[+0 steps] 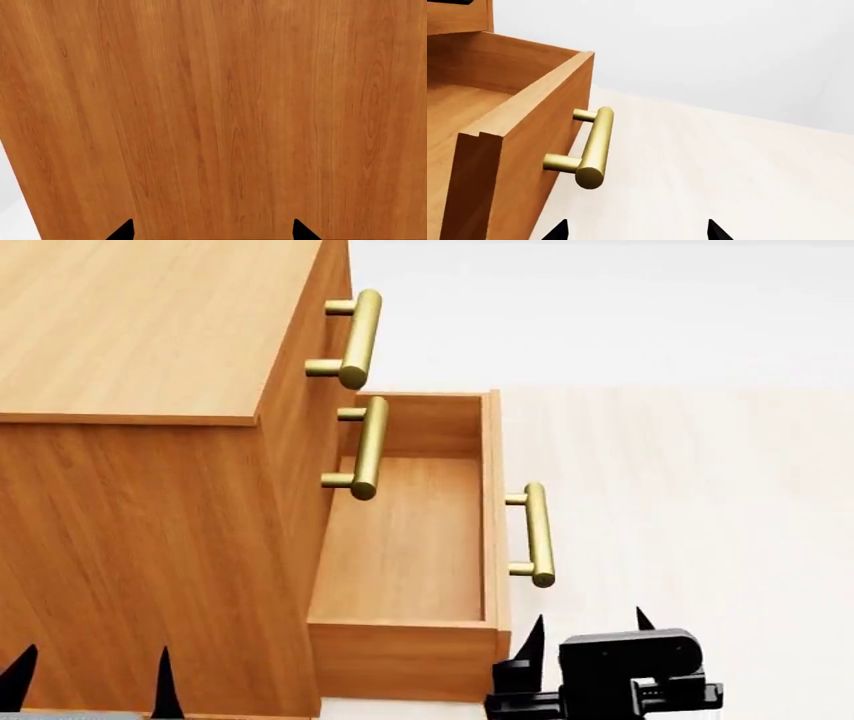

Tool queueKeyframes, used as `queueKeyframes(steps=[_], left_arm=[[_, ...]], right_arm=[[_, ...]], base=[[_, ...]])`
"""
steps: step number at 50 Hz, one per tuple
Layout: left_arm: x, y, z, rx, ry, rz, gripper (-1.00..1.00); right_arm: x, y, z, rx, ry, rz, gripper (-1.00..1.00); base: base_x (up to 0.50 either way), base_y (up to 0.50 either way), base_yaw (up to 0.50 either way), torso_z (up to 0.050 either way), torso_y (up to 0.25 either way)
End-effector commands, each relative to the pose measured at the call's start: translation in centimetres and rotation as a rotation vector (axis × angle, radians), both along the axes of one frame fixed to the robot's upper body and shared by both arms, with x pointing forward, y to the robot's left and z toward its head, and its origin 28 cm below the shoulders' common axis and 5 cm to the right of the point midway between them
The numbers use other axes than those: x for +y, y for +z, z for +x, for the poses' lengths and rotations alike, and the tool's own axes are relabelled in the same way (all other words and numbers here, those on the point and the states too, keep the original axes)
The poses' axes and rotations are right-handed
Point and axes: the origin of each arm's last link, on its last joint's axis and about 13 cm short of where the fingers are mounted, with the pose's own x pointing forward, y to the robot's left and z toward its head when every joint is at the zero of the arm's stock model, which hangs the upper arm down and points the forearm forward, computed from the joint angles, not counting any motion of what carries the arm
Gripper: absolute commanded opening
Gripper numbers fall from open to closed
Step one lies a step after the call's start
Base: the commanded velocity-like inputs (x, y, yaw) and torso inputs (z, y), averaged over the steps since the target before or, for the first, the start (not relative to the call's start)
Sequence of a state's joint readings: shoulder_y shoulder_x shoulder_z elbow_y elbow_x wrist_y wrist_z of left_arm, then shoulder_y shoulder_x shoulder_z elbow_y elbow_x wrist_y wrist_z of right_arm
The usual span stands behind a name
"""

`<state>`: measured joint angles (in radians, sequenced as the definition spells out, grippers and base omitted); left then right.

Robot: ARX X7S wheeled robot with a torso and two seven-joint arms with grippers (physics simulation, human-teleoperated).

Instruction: Close the bottom drawer of the cabinet.

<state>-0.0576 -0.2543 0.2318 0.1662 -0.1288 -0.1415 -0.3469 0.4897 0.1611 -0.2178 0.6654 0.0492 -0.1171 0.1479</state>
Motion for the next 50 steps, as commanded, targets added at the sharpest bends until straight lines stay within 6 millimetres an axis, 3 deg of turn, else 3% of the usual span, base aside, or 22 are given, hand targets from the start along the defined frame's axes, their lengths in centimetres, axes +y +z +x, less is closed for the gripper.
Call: queueKeyframes(steps=[1,17,50], left_arm=[[0.1,0.1,0.0,-0.009,0.001,-0.016,1.0],[0.1,0.0,0.1,-0.007,0.003,-0.017,1.0],[0.1,-0.1,0.0,-0.006,0.001,-0.014,1.0]], right_arm=[[1.7,0.4,-0.5,-0.026,0.104,-0.014,1.0],[3.1,1.2,-0.7,-0.045,0.183,-0.037,1.0],[5.8,0.8,-1.5,-0.047,0.372,-0.129,1.0]], base=[[0.0,0.0,0.0,0.0,0.0],[0.0,0.0,0.0,0.0,0.0],[0.0,0.0,0.0,0.0,0.0]])
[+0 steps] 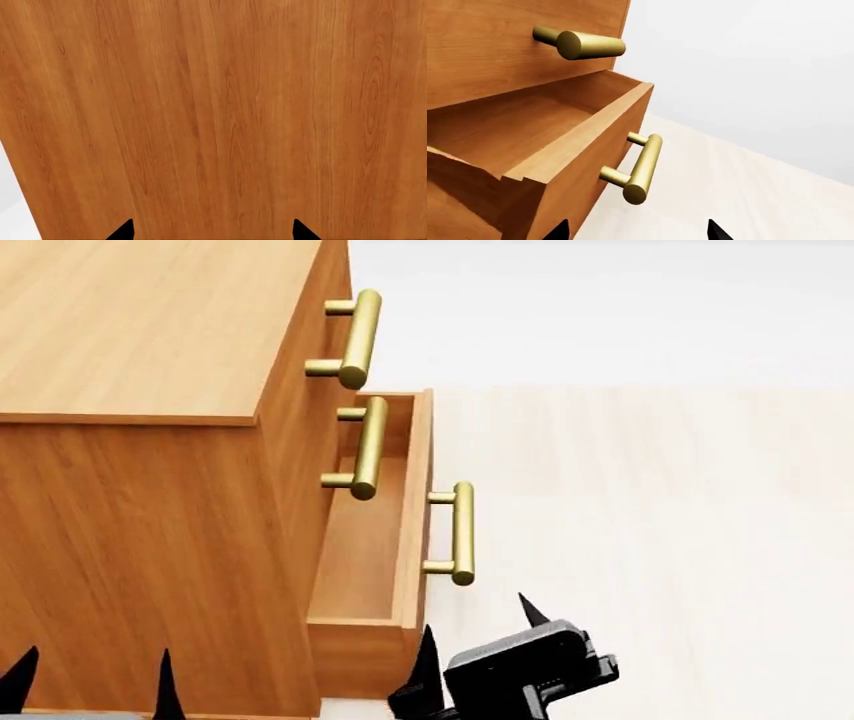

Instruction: Close the bottom drawer of the cabinet.

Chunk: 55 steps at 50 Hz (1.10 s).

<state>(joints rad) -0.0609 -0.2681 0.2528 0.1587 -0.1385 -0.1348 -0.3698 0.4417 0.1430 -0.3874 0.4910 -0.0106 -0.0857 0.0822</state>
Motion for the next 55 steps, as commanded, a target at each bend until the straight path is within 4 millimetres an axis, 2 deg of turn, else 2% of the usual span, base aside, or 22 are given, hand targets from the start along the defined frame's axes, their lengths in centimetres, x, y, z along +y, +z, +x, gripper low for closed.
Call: queueKeyframes(steps=[1,19,31,55], left_arm=[[0.1,0.0,0.0,-0.008,-0.001,-0.017,1.0],[0.1,0.0,-0.2,-0.007,-0.005,-0.016,1.0],[0.0,-0.2,-0.3,-0.003,-0.012,-0.015,1.0],[0.1,0.0,-0.4,-0.008,-0.007,-0.016,1.0]], right_arm=[[1.6,-0.4,-0.5,0.007,0.106,-0.048,1.0],[2.9,0.2,-0.7,0.004,0.196,-0.102,1.0],[3.2,-0.3,0.9,-0.009,0.142,-0.089,1.0],[4.8,0.1,1.2,-0.02,0.196,-0.093,1.0]], base=[[0.0,0.0,0.0,0.0,0.0],[0.0,0.0,0.0,0.0,0.0],[0.0,0.0,0.0,0.0,0.0],[0.0,0.0,0.0,0.0,0.0]])
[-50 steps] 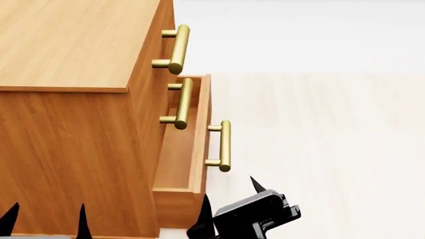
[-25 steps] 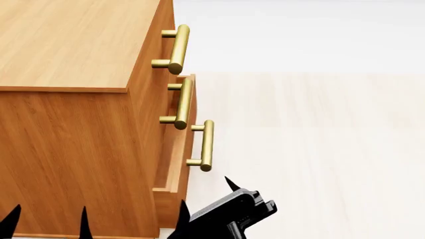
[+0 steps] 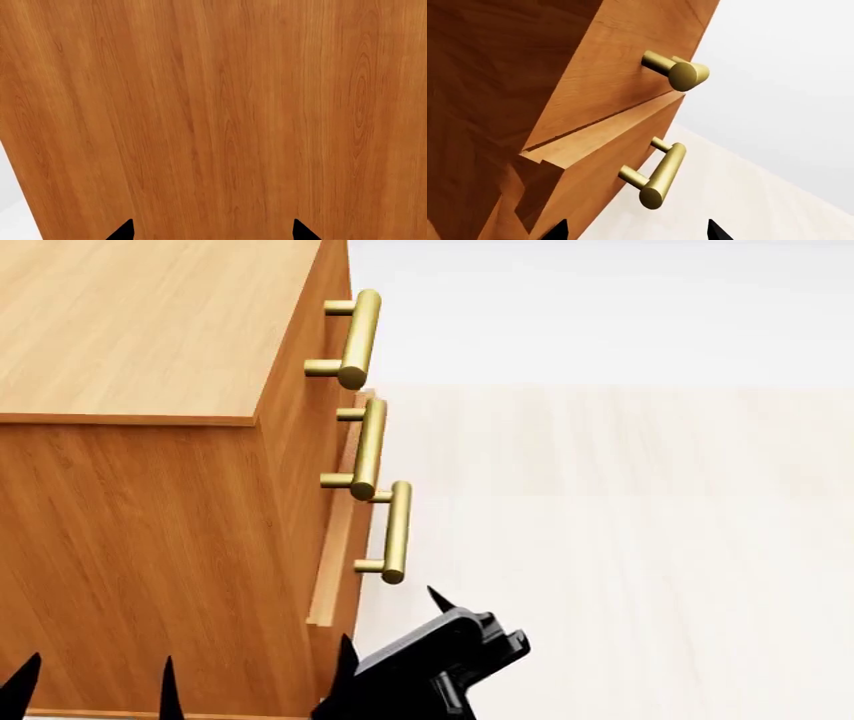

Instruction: Close the bottom drawer of the cabinet.

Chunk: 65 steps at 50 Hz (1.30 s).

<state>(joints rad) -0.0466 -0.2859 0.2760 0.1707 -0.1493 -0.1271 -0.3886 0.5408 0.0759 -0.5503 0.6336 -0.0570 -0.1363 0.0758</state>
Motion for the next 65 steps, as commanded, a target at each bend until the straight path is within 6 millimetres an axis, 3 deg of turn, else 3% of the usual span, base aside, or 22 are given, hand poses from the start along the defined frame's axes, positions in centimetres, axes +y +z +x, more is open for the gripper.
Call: queueKeyframes(steps=[1,45,54,59,65], left_arm=[[0.2,0.1,0.1,-0.011,0.002,-0.019,1.0],[0.2,0.2,0.1,-0.016,0.005,-0.016,1.0],[0.5,0.5,0.3,-0.053,0.035,-0.011,1.0],[0.6,0.6,0.5,-0.068,0.042,-0.012,1.0],[0.9,1.3,0.7,-0.096,0.06,-0.025,1.0]], right_arm=[[1.0,0.2,0.1,-0.006,0.038,-0.001,1.0],[2.7,0.3,0.2,-0.032,0.094,-0.011,1.0],[0.6,0.3,-0.1,-0.069,0.0,0.038,1.0],[-0.5,1.4,-0.5,-0.112,-0.044,0.084,1.0],[-1.4,4.1,-1.5,-0.198,-0.074,0.158,1.0]], base=[[0.0,0.0,0.0,0.0,0.0],[0.0,0.0,0.0,0.0,0.0],[0.0,0.0,0.0,0.0,0.0],[0.0,0.0,0.0,0.0,0.0],[0.0,0.0,0.0,0.0,0.0]])
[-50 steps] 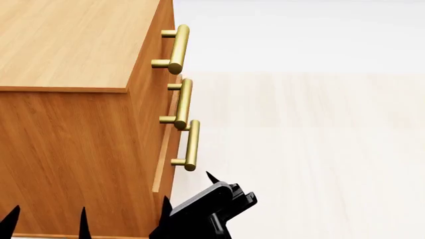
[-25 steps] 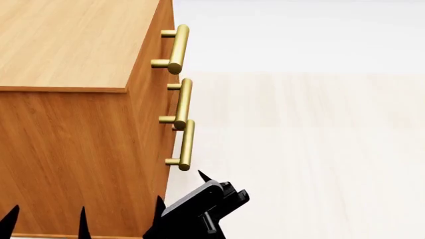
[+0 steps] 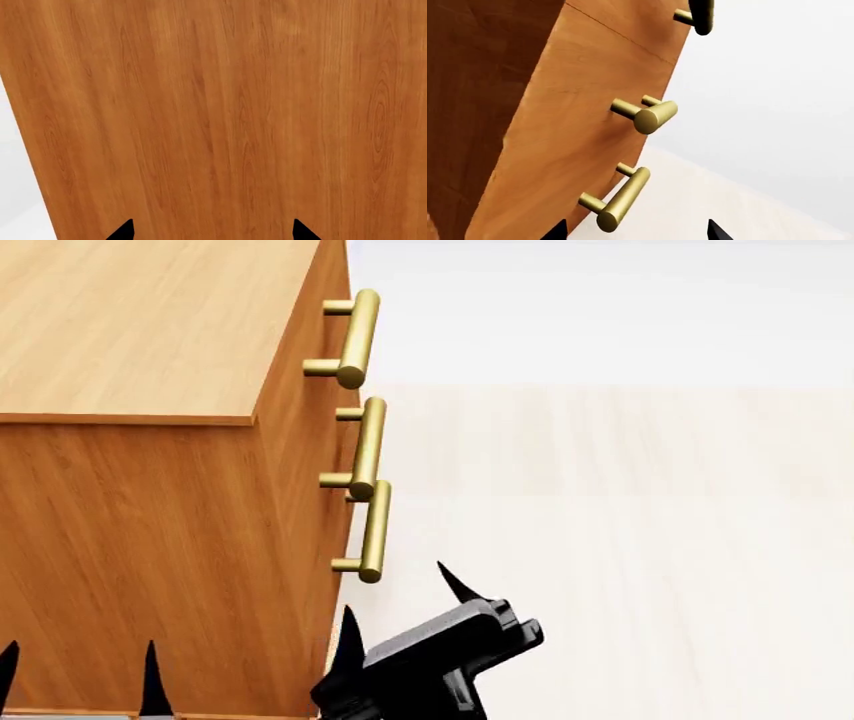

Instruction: Close the bottom drawer of the cabinet.

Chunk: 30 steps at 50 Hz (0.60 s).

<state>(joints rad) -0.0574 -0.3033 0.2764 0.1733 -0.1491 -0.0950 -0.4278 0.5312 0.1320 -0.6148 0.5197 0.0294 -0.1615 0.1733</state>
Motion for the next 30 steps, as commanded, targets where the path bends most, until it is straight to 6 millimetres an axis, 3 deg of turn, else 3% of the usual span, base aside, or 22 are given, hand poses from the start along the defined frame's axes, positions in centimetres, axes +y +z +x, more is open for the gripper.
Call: queueKeyframes(steps=[1,30], left_arm=[[0.6,0.9,0.4,-0.05,0.025,-0.031,1.0],[1.0,4.9,0.2,-0.177,0.025,-0.014,1.0]], right_arm=[[-1.5,3.0,-1.3,-0.113,-0.045,0.092,1.0],[-2.5,10.3,-6.0,-0.355,-0.017,0.164,1.0]], base=[[0.0,0.0,0.0,0.0,0.0],[0.0,0.0,0.0,0.0,0.0]])
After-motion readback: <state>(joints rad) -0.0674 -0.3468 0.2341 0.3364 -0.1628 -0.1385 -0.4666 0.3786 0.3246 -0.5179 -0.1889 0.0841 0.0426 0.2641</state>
